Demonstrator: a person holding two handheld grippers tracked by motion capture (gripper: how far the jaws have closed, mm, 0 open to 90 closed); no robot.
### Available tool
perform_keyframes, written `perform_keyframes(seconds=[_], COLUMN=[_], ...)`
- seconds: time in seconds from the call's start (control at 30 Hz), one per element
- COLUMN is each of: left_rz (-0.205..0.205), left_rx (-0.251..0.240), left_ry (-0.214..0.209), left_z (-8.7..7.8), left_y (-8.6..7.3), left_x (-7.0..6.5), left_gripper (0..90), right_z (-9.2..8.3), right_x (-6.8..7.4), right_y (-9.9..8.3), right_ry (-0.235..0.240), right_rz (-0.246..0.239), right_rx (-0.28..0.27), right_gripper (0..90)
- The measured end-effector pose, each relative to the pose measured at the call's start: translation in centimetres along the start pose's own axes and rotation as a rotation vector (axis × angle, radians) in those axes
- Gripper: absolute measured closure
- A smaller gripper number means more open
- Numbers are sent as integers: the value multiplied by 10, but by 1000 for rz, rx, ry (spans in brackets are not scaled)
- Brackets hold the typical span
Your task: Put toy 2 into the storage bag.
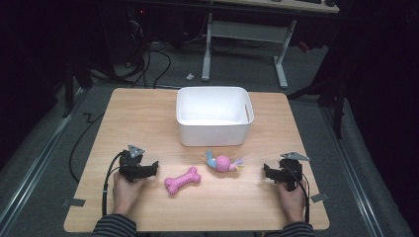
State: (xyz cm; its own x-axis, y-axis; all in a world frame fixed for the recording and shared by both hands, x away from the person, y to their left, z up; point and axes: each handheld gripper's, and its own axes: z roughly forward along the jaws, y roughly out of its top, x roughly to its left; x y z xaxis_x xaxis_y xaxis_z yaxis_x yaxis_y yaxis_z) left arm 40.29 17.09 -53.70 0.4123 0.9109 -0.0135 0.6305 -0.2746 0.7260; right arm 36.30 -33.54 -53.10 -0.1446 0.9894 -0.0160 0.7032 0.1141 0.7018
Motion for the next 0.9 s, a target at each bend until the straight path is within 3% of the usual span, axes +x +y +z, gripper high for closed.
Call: perform_keyframes(seconds=[0.57, 0.7, 0.9], left_rz=[9, -14, -12], left_rx=[-9, -18, -9], left_ry=[-15, -37, -43], left_z=[-6, -13, -15], left_y=[5, 8, 9], left_x=[-3, -4, -4], left_gripper=[172, 211, 221], right_z=[0, 0, 0], right_x=[0, 0, 0], right_y=[0, 0, 0], right_ry=[4, 3, 2], right_rz=[-9, -7, -8], right_rx=[-8, -8, -8], right_gripper=[153, 153, 153])
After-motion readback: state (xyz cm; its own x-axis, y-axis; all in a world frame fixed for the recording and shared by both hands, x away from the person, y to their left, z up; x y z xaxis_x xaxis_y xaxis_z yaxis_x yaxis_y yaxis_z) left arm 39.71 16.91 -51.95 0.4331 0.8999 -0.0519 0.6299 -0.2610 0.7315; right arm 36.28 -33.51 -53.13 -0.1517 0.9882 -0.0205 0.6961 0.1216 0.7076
